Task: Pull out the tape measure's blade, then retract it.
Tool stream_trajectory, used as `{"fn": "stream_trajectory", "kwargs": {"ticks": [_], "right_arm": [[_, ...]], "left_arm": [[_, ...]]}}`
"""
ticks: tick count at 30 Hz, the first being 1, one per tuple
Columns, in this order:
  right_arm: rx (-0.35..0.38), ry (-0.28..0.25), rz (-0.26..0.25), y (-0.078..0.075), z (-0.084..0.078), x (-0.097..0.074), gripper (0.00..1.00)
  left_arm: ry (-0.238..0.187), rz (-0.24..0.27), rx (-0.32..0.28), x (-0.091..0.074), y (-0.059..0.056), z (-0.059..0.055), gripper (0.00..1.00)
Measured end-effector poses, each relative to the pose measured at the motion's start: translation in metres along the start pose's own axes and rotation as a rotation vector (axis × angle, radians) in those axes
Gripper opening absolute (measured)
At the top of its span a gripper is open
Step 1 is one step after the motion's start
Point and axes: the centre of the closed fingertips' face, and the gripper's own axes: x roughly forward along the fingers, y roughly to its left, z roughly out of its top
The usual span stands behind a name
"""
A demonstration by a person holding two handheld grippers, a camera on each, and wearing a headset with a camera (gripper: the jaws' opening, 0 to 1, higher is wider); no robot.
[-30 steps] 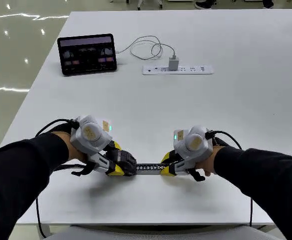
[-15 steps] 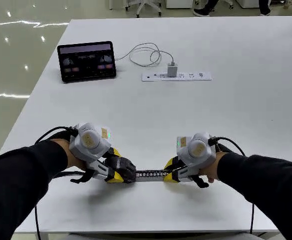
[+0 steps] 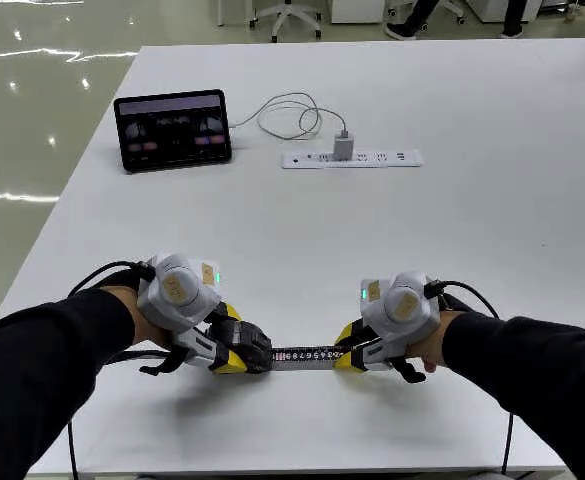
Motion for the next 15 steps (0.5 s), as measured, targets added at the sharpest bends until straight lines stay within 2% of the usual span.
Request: {"fn": "stream_trajectory", "kwargs": {"ticks": [15], "right_arm": [[0.01,0.005,-0.003,-0.0021,-0.0082,-0.0064,0.11]], "left_arm": [[-0.003,0.0,-0.002,0.0002,0.0002,0.0,0.34]]}}
